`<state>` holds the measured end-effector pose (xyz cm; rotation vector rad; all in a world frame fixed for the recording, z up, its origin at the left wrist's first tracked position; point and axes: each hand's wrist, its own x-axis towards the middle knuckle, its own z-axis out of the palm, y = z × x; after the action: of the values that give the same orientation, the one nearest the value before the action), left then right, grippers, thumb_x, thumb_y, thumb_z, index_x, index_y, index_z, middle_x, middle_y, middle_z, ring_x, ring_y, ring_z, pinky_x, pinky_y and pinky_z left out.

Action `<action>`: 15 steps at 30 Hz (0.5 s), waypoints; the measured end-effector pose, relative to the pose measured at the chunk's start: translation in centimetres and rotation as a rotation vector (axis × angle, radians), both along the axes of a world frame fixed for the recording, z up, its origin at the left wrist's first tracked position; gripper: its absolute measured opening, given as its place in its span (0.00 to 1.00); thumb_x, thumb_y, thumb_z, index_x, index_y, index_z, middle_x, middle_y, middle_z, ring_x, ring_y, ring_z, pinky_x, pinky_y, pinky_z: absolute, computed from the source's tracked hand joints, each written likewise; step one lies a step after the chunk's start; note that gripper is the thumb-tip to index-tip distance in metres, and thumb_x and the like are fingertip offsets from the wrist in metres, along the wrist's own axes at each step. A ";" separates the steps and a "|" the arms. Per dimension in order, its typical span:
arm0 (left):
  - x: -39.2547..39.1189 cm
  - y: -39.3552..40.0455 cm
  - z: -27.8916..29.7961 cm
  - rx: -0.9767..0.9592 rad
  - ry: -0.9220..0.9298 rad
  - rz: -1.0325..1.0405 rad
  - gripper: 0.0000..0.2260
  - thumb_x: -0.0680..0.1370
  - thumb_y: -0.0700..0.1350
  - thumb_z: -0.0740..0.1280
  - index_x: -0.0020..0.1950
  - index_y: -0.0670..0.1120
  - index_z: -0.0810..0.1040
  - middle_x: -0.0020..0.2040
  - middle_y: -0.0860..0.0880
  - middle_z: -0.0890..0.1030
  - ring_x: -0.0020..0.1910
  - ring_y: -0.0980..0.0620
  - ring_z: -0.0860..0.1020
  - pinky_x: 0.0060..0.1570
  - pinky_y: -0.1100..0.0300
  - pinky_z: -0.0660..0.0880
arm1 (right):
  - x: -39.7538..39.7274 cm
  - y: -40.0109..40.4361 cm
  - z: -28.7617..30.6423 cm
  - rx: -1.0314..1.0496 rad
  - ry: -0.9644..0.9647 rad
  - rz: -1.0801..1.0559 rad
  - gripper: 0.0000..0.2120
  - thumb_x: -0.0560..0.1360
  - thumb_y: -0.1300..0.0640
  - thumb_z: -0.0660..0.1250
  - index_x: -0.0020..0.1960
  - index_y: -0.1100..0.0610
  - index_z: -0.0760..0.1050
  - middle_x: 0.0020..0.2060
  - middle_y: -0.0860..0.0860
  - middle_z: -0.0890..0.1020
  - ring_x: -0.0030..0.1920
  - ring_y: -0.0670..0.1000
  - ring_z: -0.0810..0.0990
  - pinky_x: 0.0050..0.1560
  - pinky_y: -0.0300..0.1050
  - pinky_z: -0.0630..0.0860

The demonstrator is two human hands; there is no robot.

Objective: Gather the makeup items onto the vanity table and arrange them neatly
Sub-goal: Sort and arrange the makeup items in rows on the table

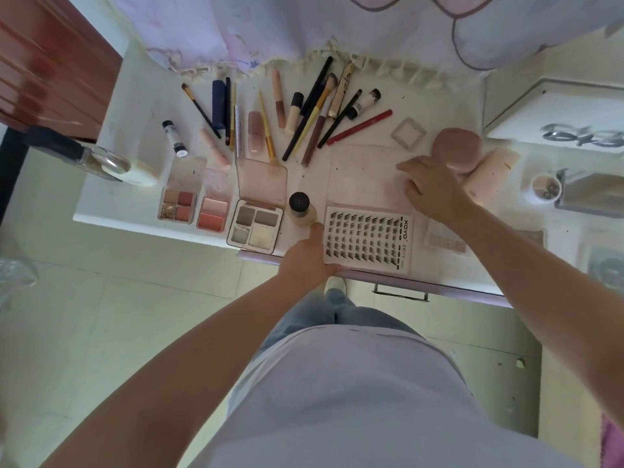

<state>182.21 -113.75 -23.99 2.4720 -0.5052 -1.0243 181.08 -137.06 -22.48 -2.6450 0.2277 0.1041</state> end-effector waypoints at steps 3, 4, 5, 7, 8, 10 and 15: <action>0.0 0.1 -0.1 0.006 -0.020 -0.008 0.30 0.71 0.49 0.70 0.66 0.41 0.57 0.55 0.42 0.78 0.50 0.41 0.78 0.40 0.56 0.70 | -3.7 -0.9 0.9 -0.098 0.097 -0.054 0.17 0.71 0.64 0.65 0.59 0.65 0.74 0.55 0.64 0.78 0.58 0.62 0.73 0.59 0.53 0.67; 0.0 0.1 0.0 0.024 -0.041 -0.012 0.31 0.71 0.50 0.70 0.66 0.42 0.57 0.55 0.42 0.78 0.50 0.41 0.78 0.40 0.56 0.70 | -4.9 -1.1 1.1 -0.138 0.159 -0.064 0.20 0.71 0.60 0.68 0.62 0.63 0.72 0.57 0.62 0.77 0.60 0.62 0.71 0.60 0.54 0.67; 0.0 0.2 0.2 0.051 -0.073 -0.017 0.31 0.72 0.52 0.69 0.66 0.42 0.58 0.54 0.43 0.79 0.50 0.41 0.79 0.39 0.56 0.69 | -5.9 -1.3 1.3 -0.177 0.257 -0.061 0.26 0.70 0.55 0.70 0.65 0.60 0.69 0.61 0.60 0.74 0.64 0.60 0.68 0.62 0.54 0.65; -0.2 0.4 0.6 0.106 -0.168 -0.033 0.28 0.73 0.54 0.67 0.65 0.43 0.60 0.51 0.44 0.79 0.46 0.43 0.79 0.35 0.58 0.68 | -7.3 -1.5 1.6 -0.258 0.489 -0.035 0.36 0.68 0.47 0.71 0.71 0.53 0.60 0.70 0.55 0.63 0.70 0.57 0.59 0.66 0.56 0.61; -0.4 0.5 0.8 0.122 -0.227 -0.044 0.25 0.74 0.55 0.65 0.63 0.43 0.61 0.49 0.44 0.79 0.44 0.44 0.78 0.32 0.59 0.67 | -7.7 -1.5 1.5 -0.289 0.568 -0.027 0.39 0.67 0.46 0.71 0.72 0.52 0.56 0.72 0.54 0.59 0.71 0.56 0.56 0.67 0.56 0.60; -1.4 0.8 1.4 0.116 -0.316 -0.099 0.18 0.76 0.52 0.61 0.60 0.42 0.65 0.50 0.44 0.79 0.44 0.45 0.78 0.33 0.58 0.68 | -8.2 -1.3 1.1 -0.295 0.588 -0.040 0.39 0.68 0.51 0.71 0.73 0.52 0.54 0.72 0.55 0.56 0.72 0.57 0.55 0.66 0.57 0.61; -4.5 0.0 3.0 -0.066 -0.385 -0.300 0.12 0.78 0.46 0.58 0.58 0.42 0.72 0.55 0.44 0.76 0.52 0.47 0.75 0.47 0.57 0.73 | -8.6 -1.3 0.8 -0.166 0.439 -0.047 0.35 0.65 0.61 0.71 0.69 0.57 0.62 0.66 0.60 0.65 0.67 0.61 0.63 0.63 0.53 0.65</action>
<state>177.68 -113.78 -20.94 2.5911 -1.0379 -0.6132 172.50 -138.40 -21.72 -2.7478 0.4591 0.6788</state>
